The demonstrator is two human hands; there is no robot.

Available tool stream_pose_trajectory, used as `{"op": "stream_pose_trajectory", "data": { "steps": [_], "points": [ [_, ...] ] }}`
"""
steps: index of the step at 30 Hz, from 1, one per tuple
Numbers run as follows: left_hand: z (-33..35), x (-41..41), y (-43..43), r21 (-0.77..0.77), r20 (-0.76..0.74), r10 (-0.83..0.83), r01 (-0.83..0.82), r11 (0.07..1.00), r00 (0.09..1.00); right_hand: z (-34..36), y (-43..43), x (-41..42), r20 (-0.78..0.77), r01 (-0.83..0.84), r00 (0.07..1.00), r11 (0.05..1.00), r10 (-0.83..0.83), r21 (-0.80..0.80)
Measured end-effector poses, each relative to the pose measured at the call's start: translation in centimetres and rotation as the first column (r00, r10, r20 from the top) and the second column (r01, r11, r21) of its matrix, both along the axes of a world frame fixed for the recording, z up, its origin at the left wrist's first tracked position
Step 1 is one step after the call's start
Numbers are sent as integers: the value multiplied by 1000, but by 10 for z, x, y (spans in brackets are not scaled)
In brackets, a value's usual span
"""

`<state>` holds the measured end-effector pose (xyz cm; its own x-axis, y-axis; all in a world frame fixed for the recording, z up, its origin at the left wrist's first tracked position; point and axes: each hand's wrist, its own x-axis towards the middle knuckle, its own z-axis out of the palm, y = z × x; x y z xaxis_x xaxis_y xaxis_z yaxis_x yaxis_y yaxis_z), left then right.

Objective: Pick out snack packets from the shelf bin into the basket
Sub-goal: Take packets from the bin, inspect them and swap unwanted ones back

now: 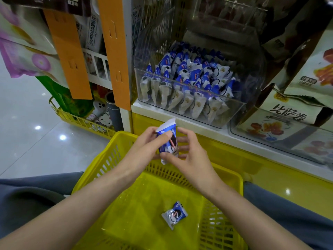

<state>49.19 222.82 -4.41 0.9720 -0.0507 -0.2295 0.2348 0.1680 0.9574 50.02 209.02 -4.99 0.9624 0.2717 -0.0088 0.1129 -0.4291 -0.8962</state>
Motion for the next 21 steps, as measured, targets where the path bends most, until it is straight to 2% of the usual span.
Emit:
{"op": "stream_pose_trajectory", "data": {
  "steps": [3,6,10,13,15,17,19,21],
  "points": [
    [1,0,-1,10,33,59,-60,998,998,-3,-1,0,122,34,992,984,-13,-174],
    [3,1,-1,15,44,103,-104,994,994,0,-2,2,143,-1,989,982,28,-190],
    [1,5,1,-44,26,130,-129,991,991,8,-4,10,32,9,999,998,-7,-57],
    [2,8,3,-154,-26,145,-147,977,989,15,-4,13,-41,16,999,998,-13,59],
    [4,10,5,-260,-83,124,-142,955,989,20,-5,12,-1,-3,1000,995,3,103],
    [7,12,8,-328,-124,105,-141,934,987,24,-5,10,91,-41,995,997,34,68],
    [10,13,9,-313,-108,82,-112,943,991,26,-3,9,132,-29,991,997,19,74],
    [15,12,10,-219,-43,32,-40,975,999,28,-2,10,75,45,995,981,-60,189]
  ]
}}
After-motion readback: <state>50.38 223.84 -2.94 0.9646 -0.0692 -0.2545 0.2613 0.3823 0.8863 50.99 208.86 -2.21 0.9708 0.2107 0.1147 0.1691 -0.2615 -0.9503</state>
